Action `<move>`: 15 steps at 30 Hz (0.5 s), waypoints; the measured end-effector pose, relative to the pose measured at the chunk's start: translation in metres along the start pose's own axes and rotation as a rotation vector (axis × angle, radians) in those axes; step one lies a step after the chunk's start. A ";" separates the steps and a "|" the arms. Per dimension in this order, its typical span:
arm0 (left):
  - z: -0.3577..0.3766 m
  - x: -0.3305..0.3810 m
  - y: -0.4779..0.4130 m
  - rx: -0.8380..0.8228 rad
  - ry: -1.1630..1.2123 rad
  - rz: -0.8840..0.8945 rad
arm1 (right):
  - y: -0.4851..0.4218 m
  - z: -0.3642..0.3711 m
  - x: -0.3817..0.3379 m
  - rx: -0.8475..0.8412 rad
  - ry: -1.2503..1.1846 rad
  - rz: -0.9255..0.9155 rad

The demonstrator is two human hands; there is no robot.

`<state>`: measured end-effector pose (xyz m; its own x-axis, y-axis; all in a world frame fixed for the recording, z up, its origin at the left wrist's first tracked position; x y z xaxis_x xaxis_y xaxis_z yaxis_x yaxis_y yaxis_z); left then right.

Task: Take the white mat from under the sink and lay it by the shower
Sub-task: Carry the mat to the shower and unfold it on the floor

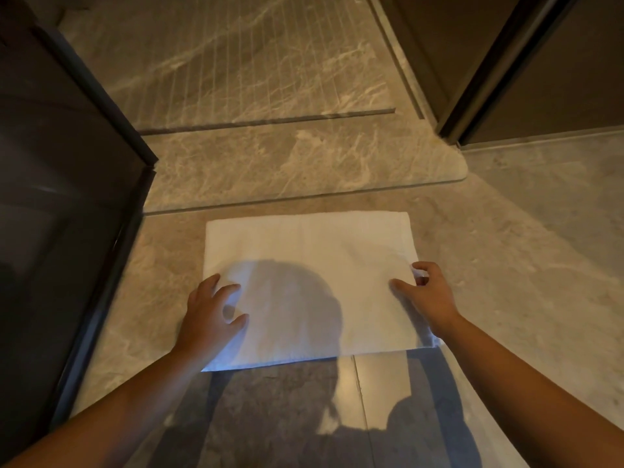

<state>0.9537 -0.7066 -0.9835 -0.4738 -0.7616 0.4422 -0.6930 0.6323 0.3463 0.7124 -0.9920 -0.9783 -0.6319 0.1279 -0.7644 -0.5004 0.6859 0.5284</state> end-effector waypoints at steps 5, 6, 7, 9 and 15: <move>0.001 0.002 -0.001 0.002 -0.001 -0.021 | 0.002 0.000 0.000 -0.060 -0.119 -0.002; 0.001 0.002 0.000 0.003 -0.004 -0.020 | 0.003 0.002 0.000 -0.073 -0.113 -0.019; 0.000 0.002 0.000 0.003 -0.004 -0.018 | 0.004 0.004 -0.001 -0.086 -0.109 -0.041; -0.001 0.002 0.001 0.001 0.001 -0.016 | 0.005 0.007 -0.003 -0.105 -0.103 -0.089; 0.003 0.014 0.004 -0.028 -0.001 -0.018 | 0.000 -0.004 0.007 -0.077 0.034 -0.136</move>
<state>0.9421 -0.7155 -0.9786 -0.4620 -0.7727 0.4353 -0.6860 0.6224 0.3769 0.7057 -0.9943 -0.9819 -0.5741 0.0120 -0.8187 -0.6258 0.6384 0.4482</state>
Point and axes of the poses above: each hand's wrist, its own y-axis away from the middle knuckle, its own z-axis out of the palm, x = y × z, the point moved 6 cm from there along -y, towards the middle knuckle, and after that the axes turned 11 degrees about -x, right-handed, at the moved point
